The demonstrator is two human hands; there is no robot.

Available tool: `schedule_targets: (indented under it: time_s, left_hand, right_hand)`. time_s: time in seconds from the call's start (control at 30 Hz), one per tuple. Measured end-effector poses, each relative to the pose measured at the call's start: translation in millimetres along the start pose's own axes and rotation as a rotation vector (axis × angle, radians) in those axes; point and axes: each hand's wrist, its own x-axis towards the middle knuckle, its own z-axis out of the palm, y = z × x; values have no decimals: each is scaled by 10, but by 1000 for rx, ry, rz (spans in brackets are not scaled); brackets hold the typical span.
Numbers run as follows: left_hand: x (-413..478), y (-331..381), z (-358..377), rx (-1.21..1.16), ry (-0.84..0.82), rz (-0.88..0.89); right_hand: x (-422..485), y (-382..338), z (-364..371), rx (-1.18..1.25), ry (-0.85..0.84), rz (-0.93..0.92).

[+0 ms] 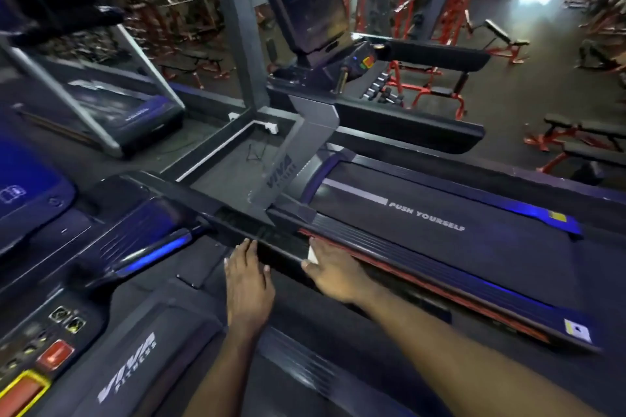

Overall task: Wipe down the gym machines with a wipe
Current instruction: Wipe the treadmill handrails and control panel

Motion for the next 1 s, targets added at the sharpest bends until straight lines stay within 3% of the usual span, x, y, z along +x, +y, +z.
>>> schedule_targets:
  time_s: [0.13, 0.2, 0.47, 0.7, 0.77, 0.87, 1.0]
  left_hand:
    - [164, -282, -82, 33, 45, -94]
    - [210, -391, -137, 28, 64, -120]
    - [263, -635, -260, -11, 118, -254]
    - [153, -591, -239, -58, 141, -315]
    - [137, -518, -216, -71, 131, -334]
    - [136, -370, -170, -117, 100, -333]
    - [190, -129, -106, -135, 49, -304]
  right_hand:
    - [100, -135, 402, -298, 150, -253]
    - [286, -191, 427, -334, 166, -322]
    - [1621, -848, 268, -320, -39, -489]
    - [1871, -935, 181, -293, -76, -647]
    - [1904, -895, 118, -168, -143, -605]
    - [1932, -934, 1, 132, -243, -358]
    - [1763, -672, -5, 502, -349, -185]
